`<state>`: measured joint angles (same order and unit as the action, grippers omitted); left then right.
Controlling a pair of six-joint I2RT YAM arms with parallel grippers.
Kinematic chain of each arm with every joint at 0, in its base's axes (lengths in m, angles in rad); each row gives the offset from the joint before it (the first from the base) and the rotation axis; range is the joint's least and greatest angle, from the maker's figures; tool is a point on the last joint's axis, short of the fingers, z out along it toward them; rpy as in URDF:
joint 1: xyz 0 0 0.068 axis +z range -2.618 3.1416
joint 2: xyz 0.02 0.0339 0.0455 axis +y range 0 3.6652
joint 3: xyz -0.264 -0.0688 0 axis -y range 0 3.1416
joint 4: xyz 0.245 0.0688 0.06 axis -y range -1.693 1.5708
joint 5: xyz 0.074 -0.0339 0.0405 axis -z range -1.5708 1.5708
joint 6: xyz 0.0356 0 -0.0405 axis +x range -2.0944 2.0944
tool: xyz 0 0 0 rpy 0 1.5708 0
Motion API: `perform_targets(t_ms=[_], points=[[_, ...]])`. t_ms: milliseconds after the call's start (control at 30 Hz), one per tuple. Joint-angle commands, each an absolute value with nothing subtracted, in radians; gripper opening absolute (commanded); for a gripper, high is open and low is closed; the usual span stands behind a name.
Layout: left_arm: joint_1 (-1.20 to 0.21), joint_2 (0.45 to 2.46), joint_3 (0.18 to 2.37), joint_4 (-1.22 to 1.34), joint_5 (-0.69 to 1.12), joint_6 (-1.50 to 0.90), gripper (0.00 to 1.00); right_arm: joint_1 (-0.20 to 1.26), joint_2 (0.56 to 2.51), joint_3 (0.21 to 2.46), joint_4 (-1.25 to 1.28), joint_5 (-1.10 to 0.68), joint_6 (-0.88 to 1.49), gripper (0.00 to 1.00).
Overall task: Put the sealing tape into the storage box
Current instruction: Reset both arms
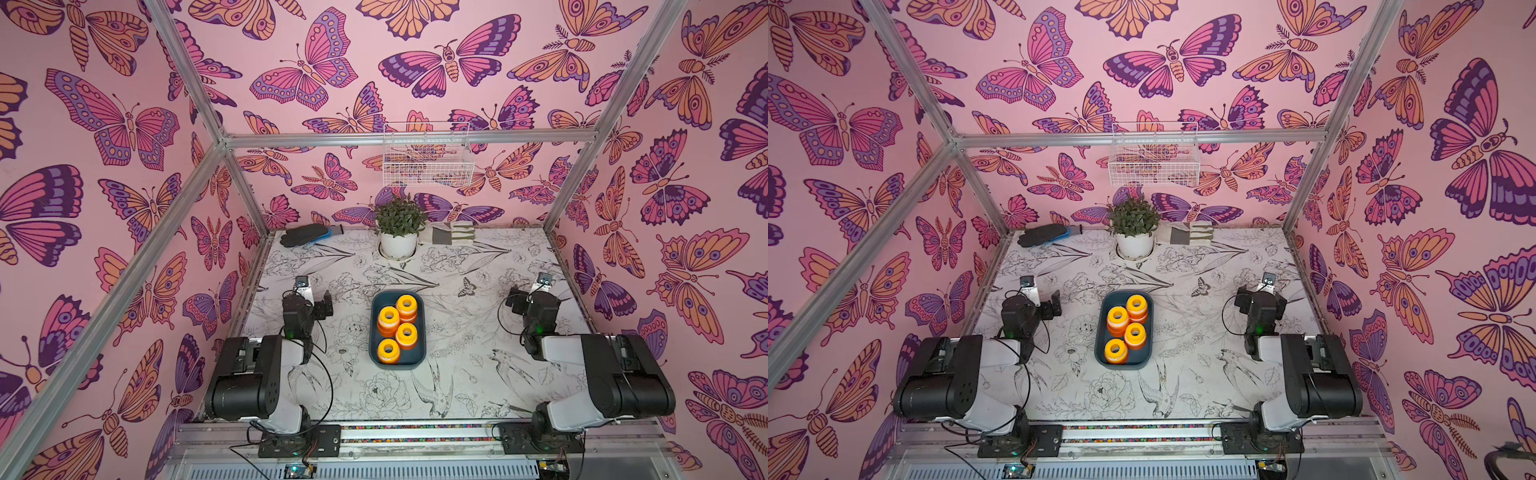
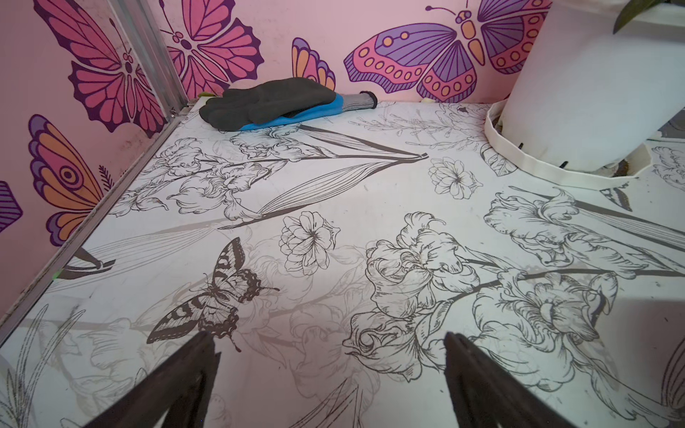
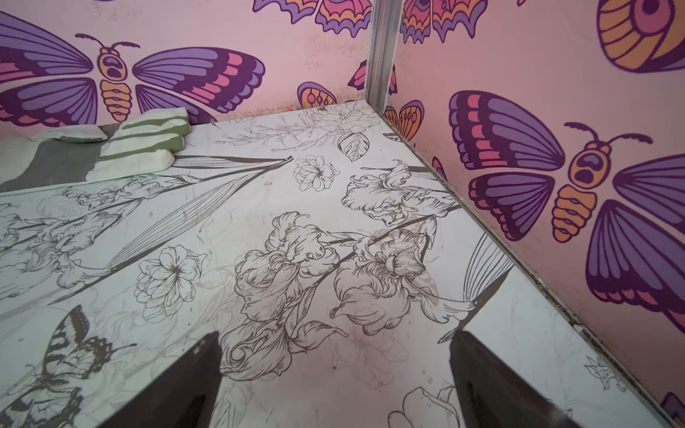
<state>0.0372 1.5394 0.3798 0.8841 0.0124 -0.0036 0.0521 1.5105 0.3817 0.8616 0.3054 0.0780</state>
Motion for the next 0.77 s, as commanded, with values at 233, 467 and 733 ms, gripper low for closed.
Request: perform_targets(t_ms=[233,467,733], points=[[0.04,1.535,0.377,0.87,0.033,-0.007,0.99,0.049,1.503,0.38,0.848,0.294,0.087,0.99],[0.039,1.535,0.377,0.87,0.034,-0.006,0.99,0.049,1.505,0.38,0.847,0.295,0.086,0.99],[0.04,1.535,0.377,0.871,0.034,-0.006,0.99,0.05,1.503,0.383,0.844,0.295,0.087,0.99]])
